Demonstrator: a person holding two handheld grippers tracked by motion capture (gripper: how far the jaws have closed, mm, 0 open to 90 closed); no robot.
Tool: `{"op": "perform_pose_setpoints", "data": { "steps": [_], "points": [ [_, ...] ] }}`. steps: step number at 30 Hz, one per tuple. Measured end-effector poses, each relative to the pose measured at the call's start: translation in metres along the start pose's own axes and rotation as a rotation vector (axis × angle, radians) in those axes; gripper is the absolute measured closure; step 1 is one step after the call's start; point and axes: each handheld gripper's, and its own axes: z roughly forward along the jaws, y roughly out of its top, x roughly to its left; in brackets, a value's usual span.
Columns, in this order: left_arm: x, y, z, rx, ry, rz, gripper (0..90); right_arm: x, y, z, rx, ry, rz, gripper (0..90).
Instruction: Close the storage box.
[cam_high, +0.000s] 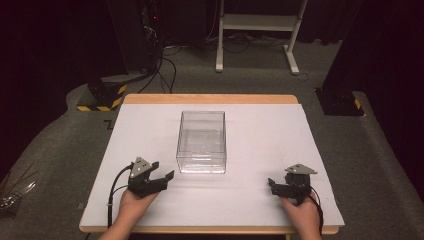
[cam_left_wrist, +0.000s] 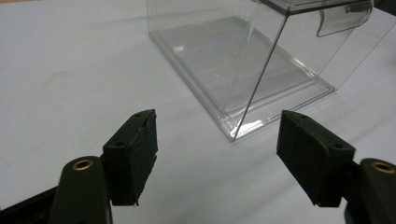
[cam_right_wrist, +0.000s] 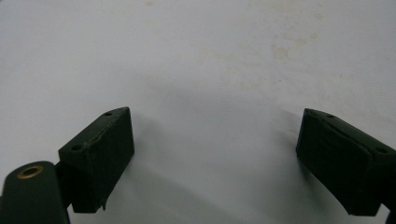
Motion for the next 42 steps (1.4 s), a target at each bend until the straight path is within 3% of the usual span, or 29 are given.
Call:
{"op": "perform_pose_setpoints", "data": {
  "steps": [11, 14, 19, 24, 27, 28, 31, 42],
  "points": [
    [0.032, -0.025, -0.024, 0.047, 0.059, -0.029, 27.8, 0.000, 0.000, 0.000, 0.000, 0.000, 0.000, 11.3],
    [0.046, -0.036, -0.031, 0.075, 0.090, -0.043, 26.5, 0.000, 0.000, 0.000, 0.000, -0.001, 0.000, 11.4],
    [0.057, -0.043, -0.035, 0.103, 0.128, -0.041, 25.1, 0.000, 0.000, 0.000, 0.000, -0.001, 0.000, 11.4],
    [0.063, -0.049, -0.032, 0.158, 0.179, -0.028, 23.5, 0.000, 0.000, 0.000, 0.000, -0.001, 0.000, 11.4],
    [0.059, -0.050, -0.028, 0.188, 0.198, 0.018, 20.3, 0.000, 0.000, 0.000, -0.001, -0.001, 0.000, 11.4],
    [0.058, -0.050, -0.028, 0.182, 0.199, 0.034, 20.9, 0.000, 0.000, 0.000, -0.001, -0.001, 0.000, 11.4],
    [0.061, -0.050, -0.028, 0.185, 0.178, 0.013, 21.8, 0.000, 0.000, 0.000, -0.001, -0.001, 0.000, 11.4],
    [0.062, -0.050, -0.027, 0.189, 0.156, 0.017, 17.6, 0.001, 0.000, 0.000, -0.001, -0.003, 0.000, 11.6]
  ]
}}
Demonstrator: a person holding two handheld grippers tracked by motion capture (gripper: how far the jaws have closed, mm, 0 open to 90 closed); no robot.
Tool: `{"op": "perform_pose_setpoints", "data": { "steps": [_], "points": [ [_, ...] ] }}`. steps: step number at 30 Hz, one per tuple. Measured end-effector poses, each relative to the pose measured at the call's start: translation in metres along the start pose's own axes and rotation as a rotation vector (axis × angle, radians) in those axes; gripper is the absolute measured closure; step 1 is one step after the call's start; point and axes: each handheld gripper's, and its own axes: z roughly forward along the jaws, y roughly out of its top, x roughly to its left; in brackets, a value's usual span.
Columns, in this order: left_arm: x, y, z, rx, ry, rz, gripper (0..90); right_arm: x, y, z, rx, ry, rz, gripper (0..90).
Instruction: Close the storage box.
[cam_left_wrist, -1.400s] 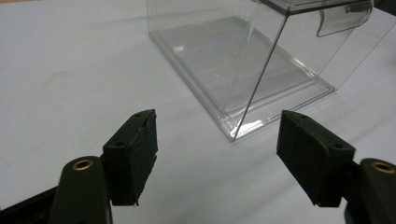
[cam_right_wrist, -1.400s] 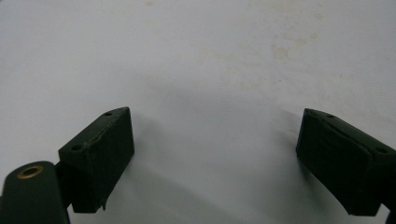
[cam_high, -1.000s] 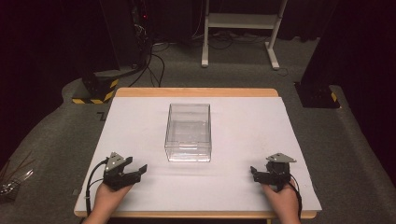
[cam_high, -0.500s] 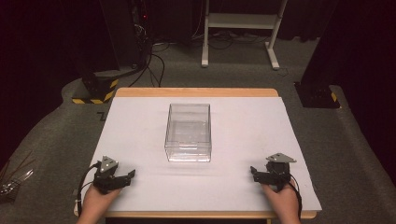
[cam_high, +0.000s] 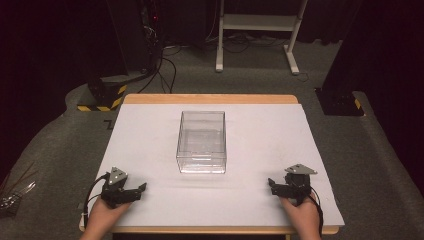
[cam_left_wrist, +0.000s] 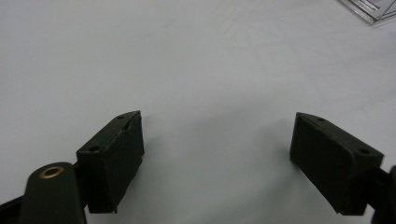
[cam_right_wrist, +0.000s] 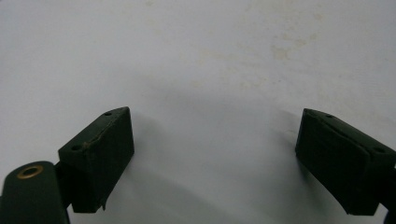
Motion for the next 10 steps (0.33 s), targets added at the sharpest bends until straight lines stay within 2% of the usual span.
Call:
{"op": "perform_pose_setpoints", "data": {
  "steps": [10],
  "points": [
    [0.0000, 0.0001, 0.0000, 0.003, -0.002, 0.004, 16.9, 0.0000, 0.0000, 0.0000, 0.000, 0.000, 0.000, 11.6]
  ]
}}
